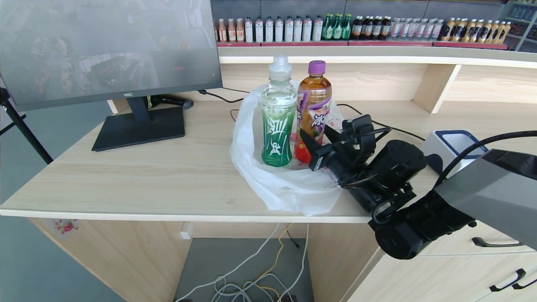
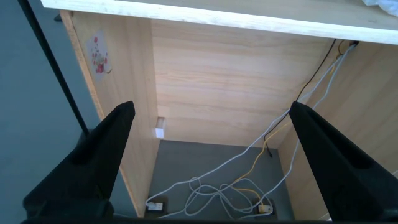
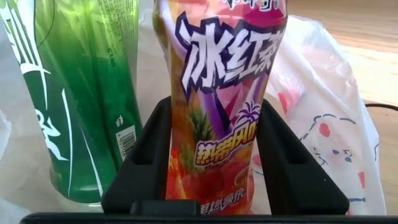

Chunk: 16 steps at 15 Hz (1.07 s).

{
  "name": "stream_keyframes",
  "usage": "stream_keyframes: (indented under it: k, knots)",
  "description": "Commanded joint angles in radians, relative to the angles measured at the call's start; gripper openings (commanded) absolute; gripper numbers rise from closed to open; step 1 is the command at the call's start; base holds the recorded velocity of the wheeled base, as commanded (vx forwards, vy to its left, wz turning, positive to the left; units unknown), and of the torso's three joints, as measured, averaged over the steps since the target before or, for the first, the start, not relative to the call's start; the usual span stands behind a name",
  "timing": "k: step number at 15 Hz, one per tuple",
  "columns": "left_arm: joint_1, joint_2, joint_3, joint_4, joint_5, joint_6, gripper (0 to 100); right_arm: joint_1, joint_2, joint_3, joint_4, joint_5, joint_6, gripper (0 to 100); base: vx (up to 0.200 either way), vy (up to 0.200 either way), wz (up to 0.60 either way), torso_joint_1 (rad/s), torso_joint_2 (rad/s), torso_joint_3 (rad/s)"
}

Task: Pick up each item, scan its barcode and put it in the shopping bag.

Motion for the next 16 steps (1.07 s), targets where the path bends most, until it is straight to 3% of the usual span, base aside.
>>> stream_keyframes:
  k: [1,7,8,16]
  knots:
    - [0.000,0.000,0.000,-0.002,0.000,0.000,100,0.001,-0.017,0.012,-0.003,0.000,0.000,0,0.000,0.000,0.00,0.000,0.00,0.000]
    - [0.000,0.000,0.000,-0.002,0.000,0.000,100,-0.001,-0.025,0.036,-0.003,0.006,0.000,0,0.000,0.000,0.00,0.000,0.00,0.000]
    - [0.000,0.000,0.000,0.000,0.000,0.000,100,-0.001,-0.025,0.035,-0.003,0.005,0.000,100,0.000,0.000,0.00,0.000,0.00,0.000]
    - [0.000,0.000,0.000,-0.002,0.000,0.000,100,-0.004,-0.143,0.129,-0.003,0.000,0.005,100,0.000,0.000,0.00,0.000,0.00,0.000]
